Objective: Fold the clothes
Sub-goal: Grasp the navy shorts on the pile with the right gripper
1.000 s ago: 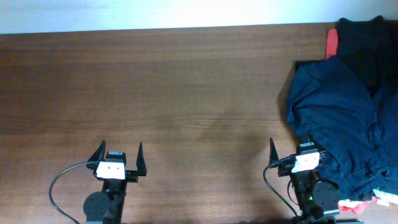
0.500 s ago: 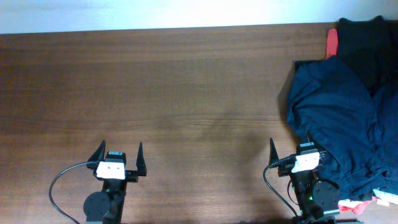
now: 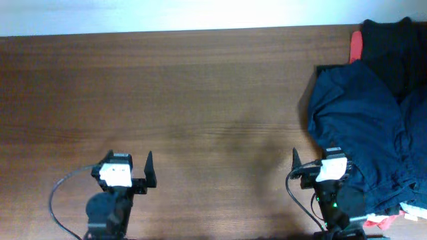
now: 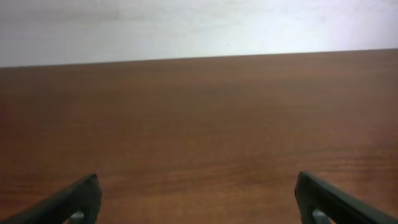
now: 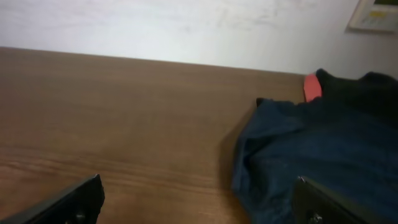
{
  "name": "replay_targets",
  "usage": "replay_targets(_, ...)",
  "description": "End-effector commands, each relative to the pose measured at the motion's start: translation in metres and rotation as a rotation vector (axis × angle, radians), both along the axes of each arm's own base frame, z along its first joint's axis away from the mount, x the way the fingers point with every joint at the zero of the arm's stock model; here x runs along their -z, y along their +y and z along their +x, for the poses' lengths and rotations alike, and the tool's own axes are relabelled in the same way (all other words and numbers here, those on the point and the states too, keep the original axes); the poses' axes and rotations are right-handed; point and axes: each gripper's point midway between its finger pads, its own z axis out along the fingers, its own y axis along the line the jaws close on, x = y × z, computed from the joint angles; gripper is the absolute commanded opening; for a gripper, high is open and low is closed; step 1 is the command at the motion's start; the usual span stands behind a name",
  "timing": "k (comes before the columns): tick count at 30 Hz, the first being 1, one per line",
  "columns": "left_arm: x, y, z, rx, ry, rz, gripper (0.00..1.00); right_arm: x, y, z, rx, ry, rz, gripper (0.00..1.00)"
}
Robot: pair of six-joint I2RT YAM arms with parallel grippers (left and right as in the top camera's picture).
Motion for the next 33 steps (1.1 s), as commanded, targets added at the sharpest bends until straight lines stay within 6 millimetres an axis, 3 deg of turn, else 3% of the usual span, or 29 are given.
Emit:
replay_targets(1,-0.021,0.001,0.009,-0.013,0.062,-0.007,0.99,-0.031,-0.004,0.007,0.03,0.021,0.005,0.99)
replay_targets(7,-0.029,-0.001,0.03,-0.013,0.258,0.005,0.99,-0.048,-0.007,0.035,0.053,0.223,-0.019,0.99)
replay_targets(11,-0.031,-0.001,0.044,-0.013,0.368,0.012,0.99,-0.045,-0.027,0.06,0.122,0.417,-0.019,0.99)
replay_targets(13,-0.031,-0.003,0.05,-0.009,0.418,0.013,0.99,-0.039,-0.041,0.074,0.157,0.531,-0.004,0.99)
replay_targets(17,-0.03,-0.005,0.062,-0.001,0.474,0.012,0.99,-0.024,-0.047,0.105,0.137,0.669,0.048,0.99)
replay_targets(20,-0.022,-0.007,0.065,0.011,0.498,0.007,0.99,0.012,-0.049,0.134,0.134,0.718,0.051,1.0)
replay_targets(24,-0.023,-0.01,0.066,0.025,0.494,-0.001,0.99,0.068,-0.051,0.15,0.133,0.823,0.055,0.84)
replay_targets(28,-0.023,-0.01,0.066,0.025,0.494,-0.001,0.99,0.105,-0.052,0.16,0.148,0.873,0.077,0.71)
replay_targets(33,-0.023,-0.01,0.066,0.025,0.495,-0.001,0.99,0.119,-0.053,0.175,0.165,0.846,0.1,0.38)
